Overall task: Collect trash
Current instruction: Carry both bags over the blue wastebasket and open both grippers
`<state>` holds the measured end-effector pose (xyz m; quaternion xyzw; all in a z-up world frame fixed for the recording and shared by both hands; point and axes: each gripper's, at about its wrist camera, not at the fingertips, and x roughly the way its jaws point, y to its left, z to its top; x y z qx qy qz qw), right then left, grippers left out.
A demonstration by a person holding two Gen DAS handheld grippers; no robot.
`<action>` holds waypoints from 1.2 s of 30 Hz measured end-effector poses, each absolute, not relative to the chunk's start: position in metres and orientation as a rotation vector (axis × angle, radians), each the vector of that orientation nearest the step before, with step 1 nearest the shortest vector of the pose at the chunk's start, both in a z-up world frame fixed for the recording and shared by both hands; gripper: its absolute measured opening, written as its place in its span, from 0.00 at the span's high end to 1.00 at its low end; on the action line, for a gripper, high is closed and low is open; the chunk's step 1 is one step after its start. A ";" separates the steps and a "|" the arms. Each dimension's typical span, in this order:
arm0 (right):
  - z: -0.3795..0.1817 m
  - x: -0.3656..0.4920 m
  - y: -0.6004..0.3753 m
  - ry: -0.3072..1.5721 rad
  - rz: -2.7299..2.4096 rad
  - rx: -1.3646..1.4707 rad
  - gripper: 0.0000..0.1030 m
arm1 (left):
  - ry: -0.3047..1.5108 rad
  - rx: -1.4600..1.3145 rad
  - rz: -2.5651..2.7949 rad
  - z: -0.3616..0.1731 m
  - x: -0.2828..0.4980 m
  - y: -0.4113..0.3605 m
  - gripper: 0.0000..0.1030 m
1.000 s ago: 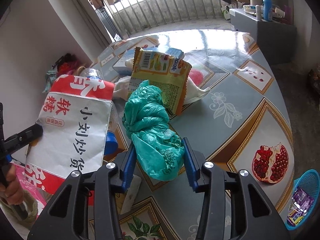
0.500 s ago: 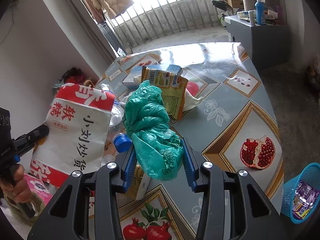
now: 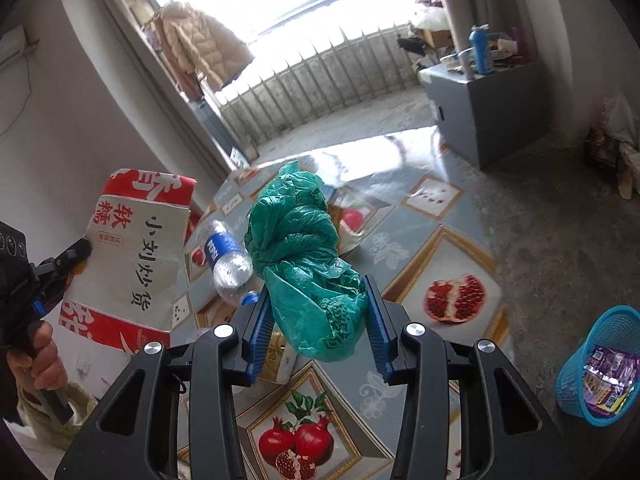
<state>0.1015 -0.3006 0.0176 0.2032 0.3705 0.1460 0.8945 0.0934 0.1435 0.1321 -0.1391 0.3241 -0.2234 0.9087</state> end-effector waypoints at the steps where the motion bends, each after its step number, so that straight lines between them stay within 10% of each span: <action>1: 0.019 0.096 -0.309 0.757 0.283 0.437 0.60 | 0.656 -0.278 -0.483 0.137 0.094 0.136 0.75; 18: -0.035 -0.015 -0.507 0.660 -0.315 0.772 0.60 | 0.798 0.035 -0.913 0.119 0.129 -0.143 0.75; 36: -0.220 -0.064 -0.677 0.742 -0.638 1.216 0.59 | 1.072 0.565 -1.122 -0.098 0.110 -0.496 0.69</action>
